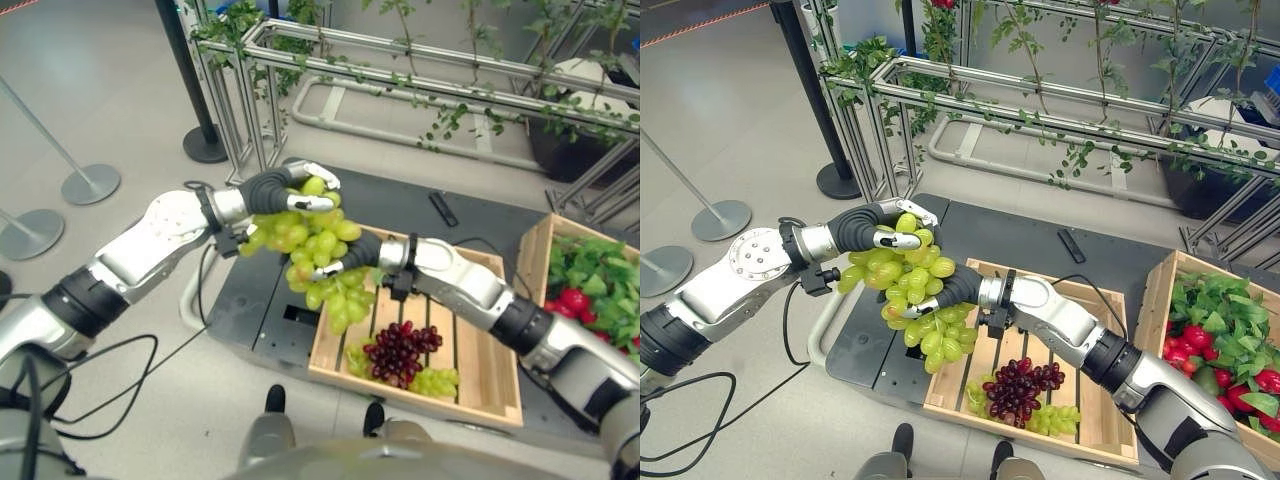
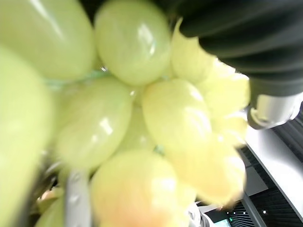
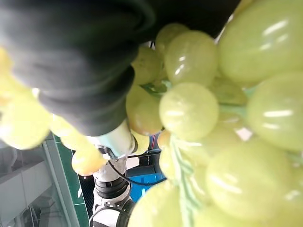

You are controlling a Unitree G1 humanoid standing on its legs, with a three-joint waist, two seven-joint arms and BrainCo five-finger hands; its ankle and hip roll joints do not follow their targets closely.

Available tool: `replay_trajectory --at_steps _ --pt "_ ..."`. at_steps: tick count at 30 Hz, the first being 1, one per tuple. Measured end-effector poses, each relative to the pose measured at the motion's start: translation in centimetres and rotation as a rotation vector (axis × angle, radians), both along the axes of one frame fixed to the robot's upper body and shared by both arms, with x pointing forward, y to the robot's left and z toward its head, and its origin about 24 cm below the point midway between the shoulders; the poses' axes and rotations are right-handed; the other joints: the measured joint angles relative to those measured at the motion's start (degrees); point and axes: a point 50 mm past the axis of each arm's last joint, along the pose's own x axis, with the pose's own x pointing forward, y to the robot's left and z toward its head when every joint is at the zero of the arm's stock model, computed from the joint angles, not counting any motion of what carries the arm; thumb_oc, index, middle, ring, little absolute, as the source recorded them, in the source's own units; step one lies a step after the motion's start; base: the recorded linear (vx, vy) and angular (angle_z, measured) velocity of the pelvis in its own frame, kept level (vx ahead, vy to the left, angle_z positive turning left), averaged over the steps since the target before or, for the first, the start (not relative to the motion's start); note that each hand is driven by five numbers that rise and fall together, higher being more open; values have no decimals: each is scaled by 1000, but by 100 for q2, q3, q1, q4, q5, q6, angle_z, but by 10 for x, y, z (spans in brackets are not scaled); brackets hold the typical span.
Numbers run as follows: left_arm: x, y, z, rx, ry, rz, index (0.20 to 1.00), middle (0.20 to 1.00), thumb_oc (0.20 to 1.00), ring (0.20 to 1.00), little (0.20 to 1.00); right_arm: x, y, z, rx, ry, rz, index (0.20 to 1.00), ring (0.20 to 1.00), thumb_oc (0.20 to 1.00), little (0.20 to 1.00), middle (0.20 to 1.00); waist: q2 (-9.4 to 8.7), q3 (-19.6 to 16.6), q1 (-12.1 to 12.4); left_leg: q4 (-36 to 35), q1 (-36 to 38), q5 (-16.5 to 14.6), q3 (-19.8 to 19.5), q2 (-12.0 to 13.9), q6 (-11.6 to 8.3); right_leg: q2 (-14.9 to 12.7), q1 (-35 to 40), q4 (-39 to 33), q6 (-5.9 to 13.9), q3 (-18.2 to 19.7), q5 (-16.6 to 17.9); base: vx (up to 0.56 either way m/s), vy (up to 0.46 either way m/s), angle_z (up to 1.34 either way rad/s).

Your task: Pick up the fruits from the basket on one side to the basket on the other side

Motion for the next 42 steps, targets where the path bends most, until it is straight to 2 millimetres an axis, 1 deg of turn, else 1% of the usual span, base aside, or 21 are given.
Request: replay_trajectory --at_steps 10,19,20,21,22,26,30,34,36,39,42 --pt "0 0 0 0 1 0 200 200 200 200 200 1 -1 0 -11 -11 -5 200 200 200 200 200 0 0 -5 1 1 -1 14 14 1 1 -10 2 -1 16 1 0 0 0" --pt "0 0 0 0 0 0 200 200 200 200 200 1 -1 0 -10 -12 -8 200 200 200 200 200 1 0 0 0 50 -17 111 36 -17 9 -27 4 -13 124 15 7 -3 -6" --pt "0 0 0 -1 0 0 300 300 300 300 300 1 -1 0 -10 -12 -9 200 200 200 200 200 1 0 -3 0 57 -20 115 42 -20 13 -24 4 -15 129 16 6 -5 -6" --pt "0 0 0 -1 -1 0 533 533 533 533 533 1 -1 0 -11 -12 -9 200 200 200 200 200 1 0 -5 0 58 -20 117 47 -21 15 -25 4 -17 132 17 0 0 0" --pt "0 0 0 0 0 0 1000 1000 1000 1000 1000 1 -2 0 -13 -13 -11 200 200 200 200 200 1 0 -6 1 59 -21 120 52 -22 18 -25 4 -19 134 19 0 0 0" --pt "0 3 0 19 3 4 1000 1000 1000 1000 1000 3 -7 0 -27 -17 -33 200 200 200 200 200 2 1 -13 0 61 -21 125 59 -22 16 -26 3 -19 140 19 0 0 0" --pt "-2 13 3 85 4 14 1000 1000 1000 1000 1000 5 -11 2 -42 -29 -42 200 200 200 200 200 3 1 -54 -5 62 -24 127 63 -24 18 -33 1 -19 145 19 0 0 0" --pt "-3 23 8 139 -8 39 1000 1000 1000 1000 1000 10 -14 10 -57 -62 -48 200 200 200 200 200 3 1 -127 -6 64 -24 127 68 -24 16 -29 0 -19 143 19 0 0 0" --pt "-2 22 13 181 -33 32 1000 1000 1000 1000 1000 12 -16 15 -63 -78 -54 200 200 200 200 200 4 2 -126 -9 65 -25 128 74 -26 16 -30 -2 -19 144 18 0 0 0" --pt "-3 24 25 250 -77 26 1000 1000 1000 1000 1000 15 -23 19 -88 -100 -59 200 200 200 200 200 4 2 -130 -8 69 -28 130 73 -30 20 -28 -2 -19 146 18 0 0 0" --pt "-3 24 29 266 -93 18 1000 1000 1000 1000 1000 17 -28 21 -107 -109 -69 200 200 200 200 200 4 2 -129 -8 71 -30 131 70 -32 22 -29 -2 -19 147 18 0 0 0"
